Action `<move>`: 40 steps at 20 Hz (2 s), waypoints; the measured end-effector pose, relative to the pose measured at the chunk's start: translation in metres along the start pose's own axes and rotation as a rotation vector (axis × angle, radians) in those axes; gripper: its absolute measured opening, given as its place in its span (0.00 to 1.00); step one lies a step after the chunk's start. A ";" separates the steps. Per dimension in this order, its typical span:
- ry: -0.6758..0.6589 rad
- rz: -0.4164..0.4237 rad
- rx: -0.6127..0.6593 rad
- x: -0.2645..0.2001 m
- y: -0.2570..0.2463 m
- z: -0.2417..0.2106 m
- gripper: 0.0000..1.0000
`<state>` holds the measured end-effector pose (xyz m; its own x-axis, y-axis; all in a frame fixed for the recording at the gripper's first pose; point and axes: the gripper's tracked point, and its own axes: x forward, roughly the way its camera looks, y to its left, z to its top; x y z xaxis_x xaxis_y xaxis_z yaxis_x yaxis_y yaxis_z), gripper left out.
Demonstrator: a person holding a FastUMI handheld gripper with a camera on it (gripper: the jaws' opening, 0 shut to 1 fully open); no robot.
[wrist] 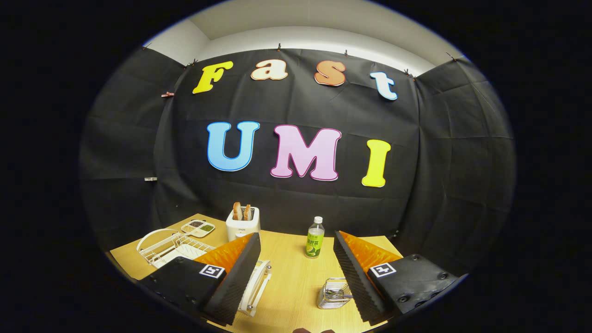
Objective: Take the plate from the dish rack, then take the spoon from the basket and place it into the plate.
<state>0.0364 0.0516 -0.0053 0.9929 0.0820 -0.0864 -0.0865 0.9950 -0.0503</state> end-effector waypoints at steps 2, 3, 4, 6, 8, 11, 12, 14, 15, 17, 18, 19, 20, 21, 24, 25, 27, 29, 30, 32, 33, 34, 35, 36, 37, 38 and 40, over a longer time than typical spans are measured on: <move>0.024 0.027 -0.013 0.014 0.017 0.003 0.97; 0.047 0.027 -0.029 0.022 0.024 0.001 0.97; 0.111 0.004 -0.057 0.033 0.027 -0.009 0.97; 0.211 0.014 -0.074 0.047 0.047 -0.026 0.98; 0.253 0.046 -0.082 0.063 0.069 -0.029 0.98; 0.270 0.042 -0.191 0.088 0.083 -0.045 0.98; 0.284 0.031 -0.216 0.097 0.083 -0.055 0.98; 0.355 0.013 -0.216 0.110 0.084 -0.079 0.96; 0.394 0.015 -0.210 0.115 0.088 -0.091 0.96; 0.454 0.008 -0.241 0.123 0.086 -0.109 0.95; 0.471 0.004 -0.261 0.126 0.084 -0.115 0.95; 0.494 0.000 -0.272 0.129 0.083 -0.123 0.93; 0.525 0.001 -0.263 0.127 0.084 -0.131 0.88; 0.564 0.001 -0.245 0.124 0.085 -0.139 0.85; 0.655 -0.011 -0.159 0.121 0.088 -0.155 0.67; 0.684 -0.012 -0.123 0.120 0.091 -0.159 0.64; 0.731 0.009 -0.072 0.119 0.102 -0.167 0.52; 0.756 0.021 -0.052 0.120 0.107 -0.170 0.43; 0.757 0.016 -0.043 0.120 0.108 -0.169 0.42; 0.772 -0.020 -0.037 0.118 0.103 -0.169 0.36; 0.770 -0.030 -0.032 0.118 0.105 -0.168 0.34; 0.759 -0.038 -0.037 0.118 0.106 -0.164 0.32; 0.745 -0.043 -0.040 0.119 0.107 -0.161 0.31; 0.733 -0.054 -0.051 0.119 0.110 -0.156 0.30; 0.718 -0.065 -0.068 0.120 0.112 -0.152 0.30; 0.696 -0.079 -0.098 0.124 0.112 -0.145 0.30; 0.640 -0.102 -0.167 0.132 0.110 -0.130 0.28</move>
<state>0.1475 0.1641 -0.1517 0.7570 -0.1132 -0.6436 -0.0574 0.9696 -0.2380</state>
